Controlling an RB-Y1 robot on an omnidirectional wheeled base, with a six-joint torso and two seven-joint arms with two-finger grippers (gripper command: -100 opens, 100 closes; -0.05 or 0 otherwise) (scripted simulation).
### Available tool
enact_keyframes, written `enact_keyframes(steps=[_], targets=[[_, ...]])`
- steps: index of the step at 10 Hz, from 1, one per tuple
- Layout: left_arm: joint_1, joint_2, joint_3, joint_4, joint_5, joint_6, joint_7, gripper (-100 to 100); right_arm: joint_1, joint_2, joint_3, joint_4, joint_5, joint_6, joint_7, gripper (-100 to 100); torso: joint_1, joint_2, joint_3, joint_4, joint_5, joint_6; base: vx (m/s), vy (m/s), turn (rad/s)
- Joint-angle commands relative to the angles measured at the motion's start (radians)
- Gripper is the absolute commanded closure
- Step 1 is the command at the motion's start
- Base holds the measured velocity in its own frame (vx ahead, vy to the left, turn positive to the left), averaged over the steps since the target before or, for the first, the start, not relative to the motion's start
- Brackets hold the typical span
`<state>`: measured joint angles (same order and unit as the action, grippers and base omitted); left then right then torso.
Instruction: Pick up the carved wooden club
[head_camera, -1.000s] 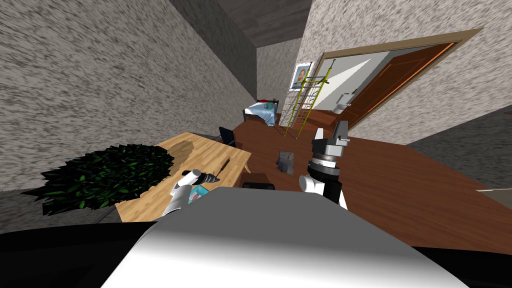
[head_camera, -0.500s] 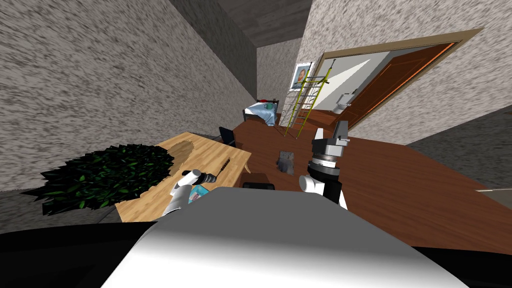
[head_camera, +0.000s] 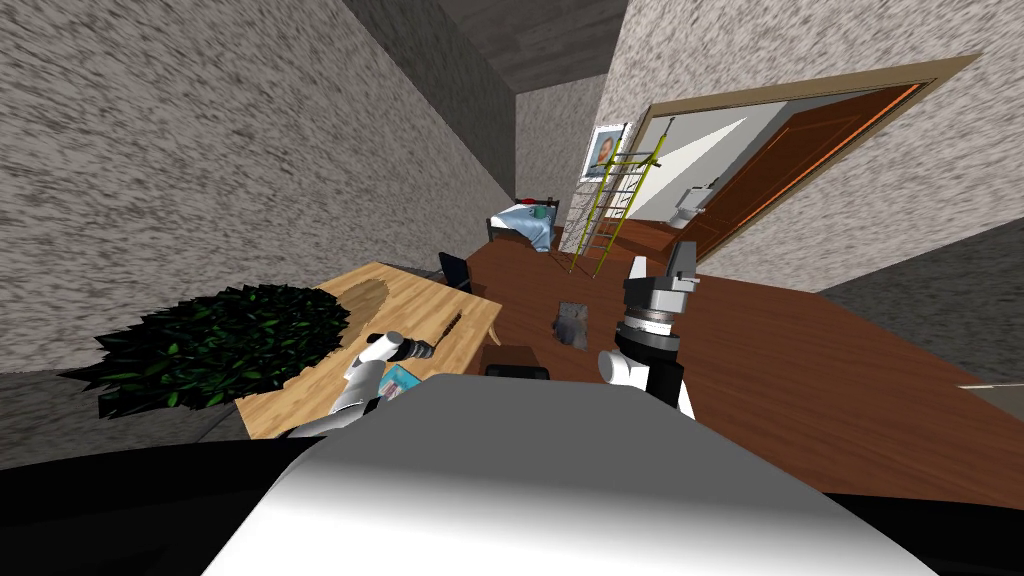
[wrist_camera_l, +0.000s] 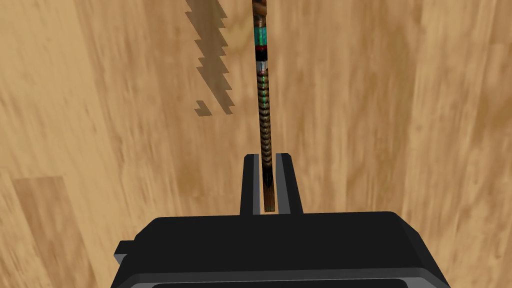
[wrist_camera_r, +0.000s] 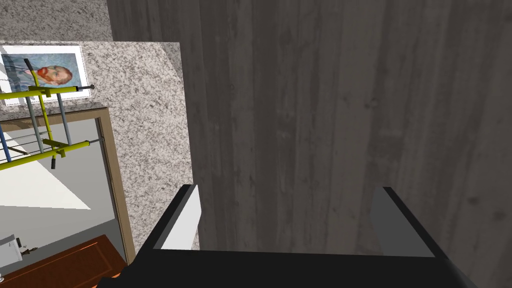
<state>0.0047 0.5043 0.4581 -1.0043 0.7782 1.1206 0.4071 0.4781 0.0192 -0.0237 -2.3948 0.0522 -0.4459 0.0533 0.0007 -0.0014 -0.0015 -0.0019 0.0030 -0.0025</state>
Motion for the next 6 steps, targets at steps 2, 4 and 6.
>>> enact_keyframes(steps=[2, 4, 6], targets=[[-0.056, 0.032, -0.033, 0.082, 0.033, -0.027, -0.035, 100, 0.000, 0.000, 0.000, 0.000, 0.000, 0.000, 0.000, 0, 0.002, 0.000, 0.000, -0.001, 0.001, -0.001, -0.016, -0.019, 0.020], [-0.100, 0.061, -0.060, 0.168, 0.064, -0.043, -0.062, 100, 0.000, 0.000, 0.000, 0.000, 0.000, 0.000, 0.000, 0, 0.002, 0.000, 0.000, -0.001, 0.001, 0.000, -0.020, -0.026, 0.024], [-0.100, 0.061, -0.060, 0.209, 0.064, -0.043, -0.062, 100, 0.000, 0.000, 0.000, 0.000, 0.000, 0.000, 0.000, 0, 0.001, 0.000, 0.000, 0.000, 0.000, 0.000, -0.017, -0.024, 0.004]])
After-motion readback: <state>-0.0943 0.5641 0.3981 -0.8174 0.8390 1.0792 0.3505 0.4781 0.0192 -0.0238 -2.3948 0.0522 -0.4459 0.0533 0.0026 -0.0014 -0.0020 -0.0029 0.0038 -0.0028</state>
